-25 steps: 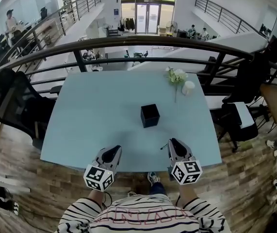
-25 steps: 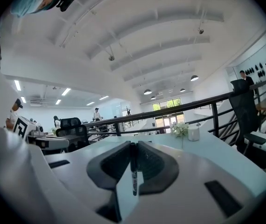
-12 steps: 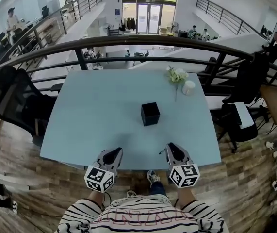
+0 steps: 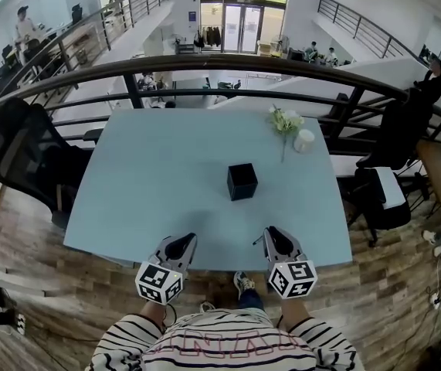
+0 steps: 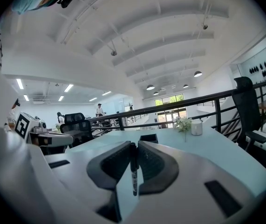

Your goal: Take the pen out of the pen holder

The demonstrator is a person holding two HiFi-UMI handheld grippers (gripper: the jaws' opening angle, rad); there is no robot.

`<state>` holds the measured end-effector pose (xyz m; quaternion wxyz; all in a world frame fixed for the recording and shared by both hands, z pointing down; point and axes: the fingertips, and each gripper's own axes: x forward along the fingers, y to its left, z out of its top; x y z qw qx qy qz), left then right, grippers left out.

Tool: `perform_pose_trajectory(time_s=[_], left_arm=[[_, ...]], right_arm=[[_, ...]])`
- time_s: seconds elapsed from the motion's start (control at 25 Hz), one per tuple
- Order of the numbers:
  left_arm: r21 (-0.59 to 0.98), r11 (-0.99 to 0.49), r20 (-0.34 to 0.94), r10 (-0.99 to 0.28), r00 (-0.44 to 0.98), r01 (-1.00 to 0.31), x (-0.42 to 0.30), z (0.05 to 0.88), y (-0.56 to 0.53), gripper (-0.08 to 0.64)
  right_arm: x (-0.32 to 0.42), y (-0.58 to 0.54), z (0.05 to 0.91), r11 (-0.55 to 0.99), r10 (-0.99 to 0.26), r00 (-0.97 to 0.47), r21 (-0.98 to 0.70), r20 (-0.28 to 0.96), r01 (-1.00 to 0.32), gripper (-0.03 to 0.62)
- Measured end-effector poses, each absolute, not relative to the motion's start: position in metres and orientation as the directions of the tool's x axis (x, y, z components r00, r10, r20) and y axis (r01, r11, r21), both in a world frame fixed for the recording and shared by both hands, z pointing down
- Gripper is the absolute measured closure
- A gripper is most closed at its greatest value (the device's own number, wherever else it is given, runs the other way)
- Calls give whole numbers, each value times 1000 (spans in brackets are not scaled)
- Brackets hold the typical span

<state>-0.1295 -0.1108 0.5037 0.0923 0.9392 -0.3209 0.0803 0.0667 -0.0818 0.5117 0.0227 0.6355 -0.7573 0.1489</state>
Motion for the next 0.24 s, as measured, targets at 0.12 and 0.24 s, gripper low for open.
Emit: perform_pose_trajectory(time_s=[0.12,0.24], left_arm=[[121,-777,213,-587,781,-618,-130,504,-112,531],[124,-777,216,-586,781,-617,-132,505,-113,531]], right_arm=[[66,-84,513,151,-953,-195,-198,230,-969,531],[63,-86,513,152,-952,-198,-199,234,-968,531]])
